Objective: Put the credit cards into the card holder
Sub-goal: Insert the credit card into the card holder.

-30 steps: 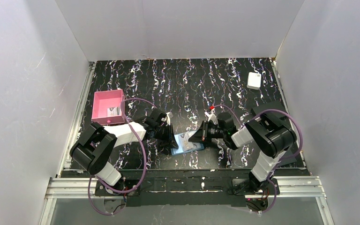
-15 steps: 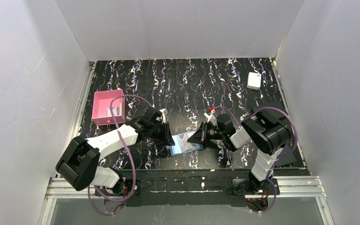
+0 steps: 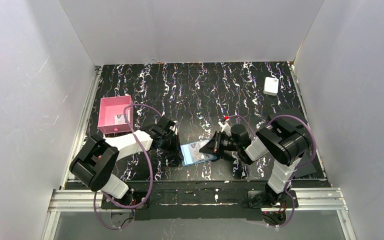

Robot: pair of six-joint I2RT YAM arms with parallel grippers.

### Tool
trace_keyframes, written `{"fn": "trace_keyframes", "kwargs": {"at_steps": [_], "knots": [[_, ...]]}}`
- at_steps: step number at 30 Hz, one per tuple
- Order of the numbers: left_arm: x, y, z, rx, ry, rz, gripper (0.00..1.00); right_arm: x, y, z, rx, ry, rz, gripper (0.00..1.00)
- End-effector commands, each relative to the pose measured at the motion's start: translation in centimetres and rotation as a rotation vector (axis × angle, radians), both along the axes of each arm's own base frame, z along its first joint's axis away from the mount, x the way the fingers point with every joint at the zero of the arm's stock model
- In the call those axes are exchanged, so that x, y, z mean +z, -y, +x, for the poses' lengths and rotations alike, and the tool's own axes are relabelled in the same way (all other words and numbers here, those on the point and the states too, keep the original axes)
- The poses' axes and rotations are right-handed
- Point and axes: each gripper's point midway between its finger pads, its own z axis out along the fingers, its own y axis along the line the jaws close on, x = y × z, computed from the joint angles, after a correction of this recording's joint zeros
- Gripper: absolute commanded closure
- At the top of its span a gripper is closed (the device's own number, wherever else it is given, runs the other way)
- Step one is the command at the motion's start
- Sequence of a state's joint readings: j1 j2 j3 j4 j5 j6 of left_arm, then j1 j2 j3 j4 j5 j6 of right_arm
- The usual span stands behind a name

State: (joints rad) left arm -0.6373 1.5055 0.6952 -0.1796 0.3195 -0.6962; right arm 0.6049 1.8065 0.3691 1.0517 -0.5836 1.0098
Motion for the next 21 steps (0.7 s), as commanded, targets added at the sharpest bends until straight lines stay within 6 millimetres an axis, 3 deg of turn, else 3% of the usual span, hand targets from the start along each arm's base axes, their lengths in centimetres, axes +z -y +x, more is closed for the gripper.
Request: {"fn": "trace_keyframes", "kwargs": {"at_steps": [1, 21], "knots": [[-1.4, -1.1, -0.5, -0.004, -0.005, 0.055, 1.0, -0.1, -0.9, -0.1, -0.015, 0.022, 0.001, 0.99], [-1.9, -1.1, -0.9, -0.011, -0.005, 0.047, 1.0, -0.5, -2.8, -1.2, 0.017, 0.009, 0.069, 0.99]]}}
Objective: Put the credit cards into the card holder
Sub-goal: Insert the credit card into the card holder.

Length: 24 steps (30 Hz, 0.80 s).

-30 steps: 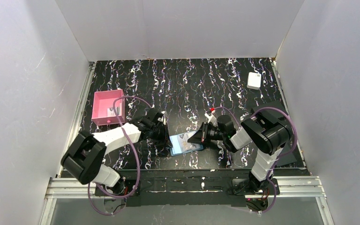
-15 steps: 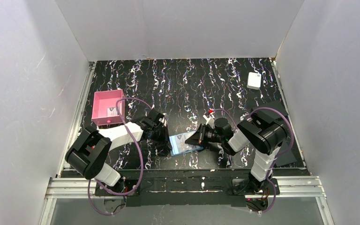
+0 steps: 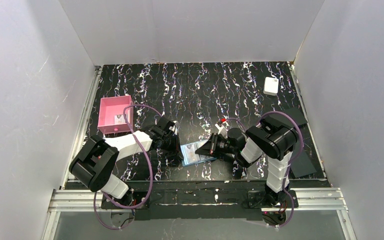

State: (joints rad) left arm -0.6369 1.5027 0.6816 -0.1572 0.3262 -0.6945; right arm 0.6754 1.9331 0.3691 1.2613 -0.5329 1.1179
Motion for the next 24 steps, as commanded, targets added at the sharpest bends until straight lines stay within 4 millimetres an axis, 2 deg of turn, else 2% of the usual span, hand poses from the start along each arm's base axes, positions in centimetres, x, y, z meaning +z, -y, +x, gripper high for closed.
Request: {"fn": "trace_keyframes", "kwargs": {"at_steps": [1, 7, 13, 17, 22, 24], "knots": [[-1.8, -1.1, -0.9, -0.007, -0.011, 0.057, 1.0, -0.1, -0.9, -0.5, 0.026, 0.033, 0.01, 0.99], [-1.7, -1.1, -0.8, -0.007, -0.011, 0.053, 1.0, -0.2, -1.2, -0.7, 0.019, 0.049, -0.01, 0.99], [-1.8, -1.2, -1.0, -0.006, -0.01, 0.056, 1.0, -1.7, -0.1, -0.9, 0.026, 0.065, -0.155, 0.98], [-1.9, -1.3, -1.1, -0.006, -0.01, 0.055, 1.0, -1.9, 0.8, -0.4, 0.051, 0.1, -0.3, 0.87], [-1.8, -1.3, -1.1, -0.008, -0.006, 0.053, 1.0, -2.0, 2.6, 0.0, 0.09, 0.126, -0.484, 0.79], [-1.8, -1.3, -1.1, -0.008, -0.006, 0.052, 1.0, -1.3, 2.8, 0.1, 0.098, 0.141, -0.504, 0.76]]}}
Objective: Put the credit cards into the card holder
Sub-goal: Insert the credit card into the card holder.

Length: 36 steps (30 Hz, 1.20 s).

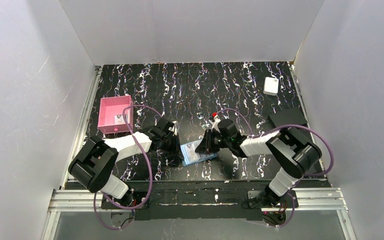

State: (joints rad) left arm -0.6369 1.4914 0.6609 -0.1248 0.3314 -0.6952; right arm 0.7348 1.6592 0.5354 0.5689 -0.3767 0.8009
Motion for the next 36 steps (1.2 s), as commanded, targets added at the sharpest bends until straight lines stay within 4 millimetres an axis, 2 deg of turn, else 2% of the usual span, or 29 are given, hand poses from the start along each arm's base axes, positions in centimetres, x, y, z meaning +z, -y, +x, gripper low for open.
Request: {"fn": "trace_keyframes", "kwargs": {"at_steps": [1, 6, 8, 21, 29, 31, 36], "knots": [[-1.8, -1.4, -1.1, -0.006, -0.023, 0.069, 1.0, -1.2, 2.8, -0.8, 0.038, 0.012, -0.209, 0.73], [-1.8, -1.3, -1.1, -0.008, -0.026, 0.068, 1.0, 1.1, 2.8, -0.7, 0.052, 0.053, -0.202, 0.62], [-1.8, -1.3, -1.1, -0.008, -0.027, 0.067, 1.0, 1.6, 2.6, -0.5, 0.058, 0.068, -0.194, 0.61], [-1.8, -1.1, -1.1, -0.009, -0.027, 0.06, 1.0, 1.8, -0.2, -0.1, 0.091, 0.065, -0.069, 0.66], [-1.8, -1.0, -1.0, -0.011, -0.027, 0.055, 1.0, 2.1, -2.9, -1.6, 0.146, 0.047, -0.015, 0.73], [-1.8, -1.0, -1.0, -0.011, -0.027, 0.055, 1.0, 1.9, -2.8, -1.6, 0.146, 0.049, -0.031, 0.73], [-1.7, -1.1, -1.2, -0.012, -0.023, 0.053, 1.0, 1.8, -0.5, -0.6, 0.139, 0.127, -0.204, 0.72]]}}
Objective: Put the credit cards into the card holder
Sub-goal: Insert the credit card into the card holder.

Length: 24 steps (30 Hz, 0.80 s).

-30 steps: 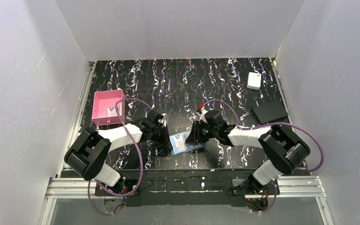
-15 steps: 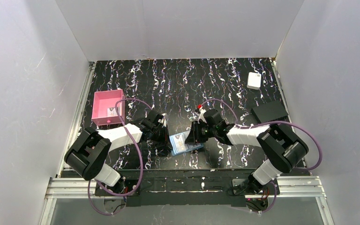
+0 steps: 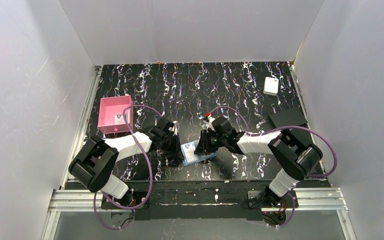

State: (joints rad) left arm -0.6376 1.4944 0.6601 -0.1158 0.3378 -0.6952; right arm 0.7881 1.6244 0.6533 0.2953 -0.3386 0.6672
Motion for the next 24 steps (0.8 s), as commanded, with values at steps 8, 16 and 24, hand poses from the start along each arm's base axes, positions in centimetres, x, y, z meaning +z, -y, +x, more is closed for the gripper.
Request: {"fn": "trace_keyframes", "kwargs": {"at_steps": [8, 16, 24], "knots": [[-1.6, -1.3, -1.1, -0.012, -0.019, 0.065, 1.0, 3.8, 0.7, 0.6, 0.074, 0.147, -0.108, 0.68], [-1.6, -1.2, -1.1, -0.014, -0.022, 0.063, 1.0, 3.5, -0.8, 0.2, 0.077, 0.093, -0.026, 0.7], [-1.4, -1.3, -1.1, -0.017, -0.02, 0.065, 1.0, 1.9, -0.9, 0.1, 0.078, 0.07, -0.039, 0.71]]}}
